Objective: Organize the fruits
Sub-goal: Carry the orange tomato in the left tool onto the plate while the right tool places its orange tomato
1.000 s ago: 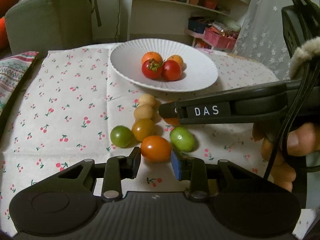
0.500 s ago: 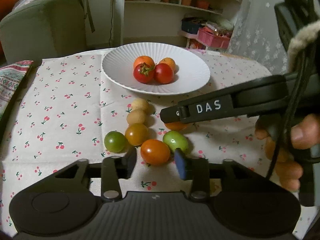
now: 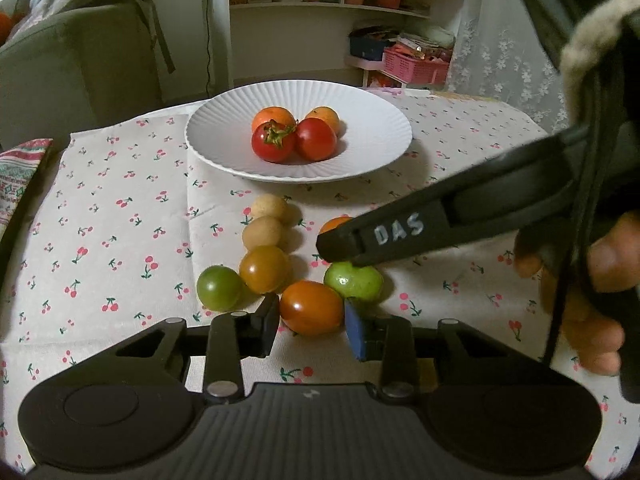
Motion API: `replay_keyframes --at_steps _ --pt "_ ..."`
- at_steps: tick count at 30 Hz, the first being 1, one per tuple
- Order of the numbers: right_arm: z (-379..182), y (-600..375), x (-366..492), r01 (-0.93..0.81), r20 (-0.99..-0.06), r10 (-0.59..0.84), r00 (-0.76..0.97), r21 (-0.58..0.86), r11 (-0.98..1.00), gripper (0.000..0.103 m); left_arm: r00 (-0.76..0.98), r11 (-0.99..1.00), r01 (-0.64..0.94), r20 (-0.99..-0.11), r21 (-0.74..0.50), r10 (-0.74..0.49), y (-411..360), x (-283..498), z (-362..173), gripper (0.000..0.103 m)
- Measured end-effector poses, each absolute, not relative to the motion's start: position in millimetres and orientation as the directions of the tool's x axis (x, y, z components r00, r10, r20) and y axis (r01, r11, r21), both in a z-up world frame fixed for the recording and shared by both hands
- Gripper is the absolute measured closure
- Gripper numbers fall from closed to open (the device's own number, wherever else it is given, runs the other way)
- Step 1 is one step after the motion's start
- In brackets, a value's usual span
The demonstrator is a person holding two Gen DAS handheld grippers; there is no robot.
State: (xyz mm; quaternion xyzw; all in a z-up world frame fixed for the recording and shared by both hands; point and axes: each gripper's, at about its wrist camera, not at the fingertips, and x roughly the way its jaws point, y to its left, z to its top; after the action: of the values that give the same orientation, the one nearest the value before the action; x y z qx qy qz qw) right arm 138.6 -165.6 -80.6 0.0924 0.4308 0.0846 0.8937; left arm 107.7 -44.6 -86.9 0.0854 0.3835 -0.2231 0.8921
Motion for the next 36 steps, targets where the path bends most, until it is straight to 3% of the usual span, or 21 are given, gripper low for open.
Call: replay_keyframes --at_steps 21,36 --pt "-57.1 -173.3 131.5 -0.054 -0.723 0.247 0.645 0.279 0.959 0.075 0.612 0.876 0.47 -0.675 -0.109 -0.412 -35.6 102.8 -63.1 0.086" --pt "-29.5 -208.1 122.0 0.017 -0.639 0.253 0.726 0.384 0.923 0.075 0.665 0.88 0.443 -0.597 -0.17 -0.45 -27.6 109.8 -45.4 0.085"
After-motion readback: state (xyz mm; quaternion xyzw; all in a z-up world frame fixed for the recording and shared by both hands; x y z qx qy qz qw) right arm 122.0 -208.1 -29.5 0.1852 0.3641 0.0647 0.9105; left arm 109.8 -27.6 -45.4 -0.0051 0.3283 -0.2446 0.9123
